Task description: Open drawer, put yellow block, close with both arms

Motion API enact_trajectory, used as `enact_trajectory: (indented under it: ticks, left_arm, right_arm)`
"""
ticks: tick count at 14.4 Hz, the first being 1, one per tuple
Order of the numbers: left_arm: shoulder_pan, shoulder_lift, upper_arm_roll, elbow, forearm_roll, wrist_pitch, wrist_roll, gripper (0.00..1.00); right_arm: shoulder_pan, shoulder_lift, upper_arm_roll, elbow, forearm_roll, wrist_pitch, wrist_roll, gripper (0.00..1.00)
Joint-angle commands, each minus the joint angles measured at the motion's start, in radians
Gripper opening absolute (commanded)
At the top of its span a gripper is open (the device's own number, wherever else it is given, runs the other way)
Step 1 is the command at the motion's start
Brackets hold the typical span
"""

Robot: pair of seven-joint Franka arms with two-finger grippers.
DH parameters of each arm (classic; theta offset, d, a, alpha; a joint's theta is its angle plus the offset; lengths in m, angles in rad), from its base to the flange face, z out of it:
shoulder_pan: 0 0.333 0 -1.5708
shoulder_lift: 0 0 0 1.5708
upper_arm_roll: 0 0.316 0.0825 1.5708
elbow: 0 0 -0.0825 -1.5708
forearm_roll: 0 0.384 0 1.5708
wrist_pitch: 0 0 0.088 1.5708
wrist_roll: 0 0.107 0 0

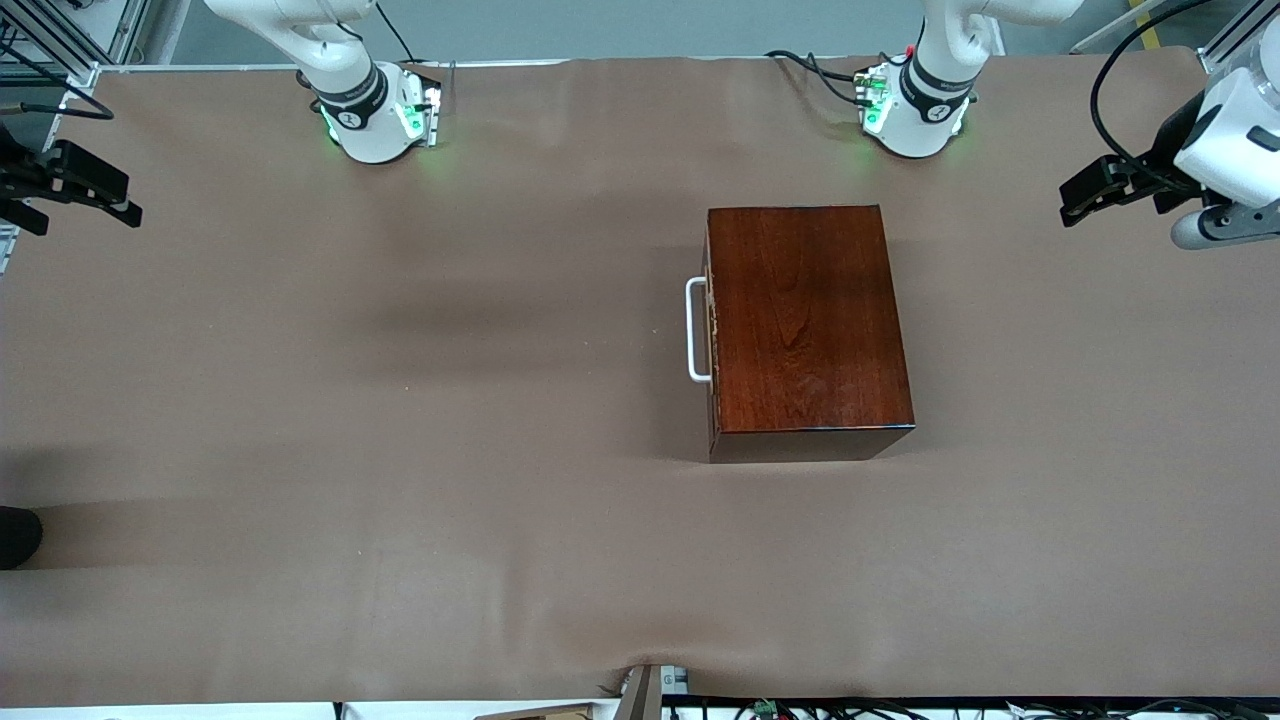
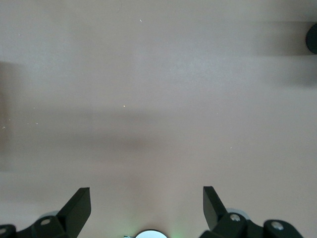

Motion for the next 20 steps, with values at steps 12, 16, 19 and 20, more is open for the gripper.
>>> enact_trajectory:
  ticks: [12,16,19,20]
  left_arm:
    - [0.303,-0.107,-0.304,-0.17,0.016,0.17,0.037,1.0]
    - [0.302,-0.102,-0.302,-0.158,0.015,0.173,0.056,1.0]
    - [0.306,-0.099,-0.294,-0.137,0.009,0.172,0.062,1.0]
    - [0.308,-0.096,-0.294,-0.132,0.009,0.17,0.06,1.0]
  right_arm:
    - [-0.021,0.001,0.009,0.008,0.021,-0.007,-0.01,1.0]
    - [-0.021,0.001,0.009,0.008,0.021,-0.007,-0.01,1.0]
    - [-0.022,0.001,0.009,0.008,0.021,-0.003,-0.008,1.0]
    - [-0.021,0.001,0.011,0.008,0.021,-0.003,-0.008,1.0]
